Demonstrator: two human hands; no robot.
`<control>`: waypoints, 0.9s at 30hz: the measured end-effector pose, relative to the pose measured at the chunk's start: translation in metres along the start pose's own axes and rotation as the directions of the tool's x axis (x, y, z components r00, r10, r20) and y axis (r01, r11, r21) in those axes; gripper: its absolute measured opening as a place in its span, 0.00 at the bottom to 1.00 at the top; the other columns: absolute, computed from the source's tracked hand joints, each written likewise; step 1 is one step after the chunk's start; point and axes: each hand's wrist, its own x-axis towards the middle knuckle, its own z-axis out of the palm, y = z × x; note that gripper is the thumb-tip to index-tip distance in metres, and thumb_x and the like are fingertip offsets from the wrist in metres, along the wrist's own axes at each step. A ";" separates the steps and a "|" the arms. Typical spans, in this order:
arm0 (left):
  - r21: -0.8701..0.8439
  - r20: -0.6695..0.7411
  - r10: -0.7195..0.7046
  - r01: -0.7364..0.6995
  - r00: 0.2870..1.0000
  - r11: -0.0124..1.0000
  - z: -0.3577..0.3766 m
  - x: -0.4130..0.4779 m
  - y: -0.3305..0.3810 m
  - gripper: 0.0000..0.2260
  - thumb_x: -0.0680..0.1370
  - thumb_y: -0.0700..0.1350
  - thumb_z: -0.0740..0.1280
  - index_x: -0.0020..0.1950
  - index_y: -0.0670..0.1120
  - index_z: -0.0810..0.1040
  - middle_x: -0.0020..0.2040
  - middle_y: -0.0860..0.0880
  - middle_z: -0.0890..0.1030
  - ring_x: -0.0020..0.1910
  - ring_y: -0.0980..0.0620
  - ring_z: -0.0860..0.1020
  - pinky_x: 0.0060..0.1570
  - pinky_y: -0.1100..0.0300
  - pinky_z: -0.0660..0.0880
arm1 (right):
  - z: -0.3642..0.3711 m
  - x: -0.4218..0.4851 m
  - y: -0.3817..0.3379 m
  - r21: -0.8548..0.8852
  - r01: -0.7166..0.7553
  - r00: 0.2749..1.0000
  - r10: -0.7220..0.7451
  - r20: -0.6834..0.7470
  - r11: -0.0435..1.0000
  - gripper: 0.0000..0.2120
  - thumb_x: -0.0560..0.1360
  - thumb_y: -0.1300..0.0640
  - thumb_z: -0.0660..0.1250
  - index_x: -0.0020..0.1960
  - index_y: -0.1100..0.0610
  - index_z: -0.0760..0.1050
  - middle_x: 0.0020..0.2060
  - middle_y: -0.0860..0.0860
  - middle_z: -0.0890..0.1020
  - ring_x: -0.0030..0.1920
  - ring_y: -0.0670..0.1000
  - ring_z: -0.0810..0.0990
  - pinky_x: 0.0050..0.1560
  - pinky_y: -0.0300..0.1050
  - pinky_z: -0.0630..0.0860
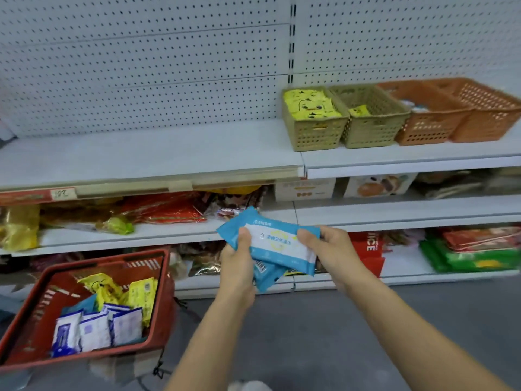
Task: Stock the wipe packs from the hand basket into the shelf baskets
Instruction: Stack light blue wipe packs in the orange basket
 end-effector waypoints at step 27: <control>0.240 0.284 0.040 -0.112 0.958 0.964 0.375 0.144 0.033 0.11 0.81 0.55 0.61 0.52 0.49 0.77 0.45 0.47 0.85 0.38 0.49 0.85 0.33 0.56 0.79 | -0.305 0.235 -0.154 -0.132 0.164 0.983 -0.173 -0.067 0.978 0.04 0.72 0.59 0.73 0.44 0.60 0.81 0.39 0.54 0.84 0.37 0.49 0.81 0.36 0.39 0.76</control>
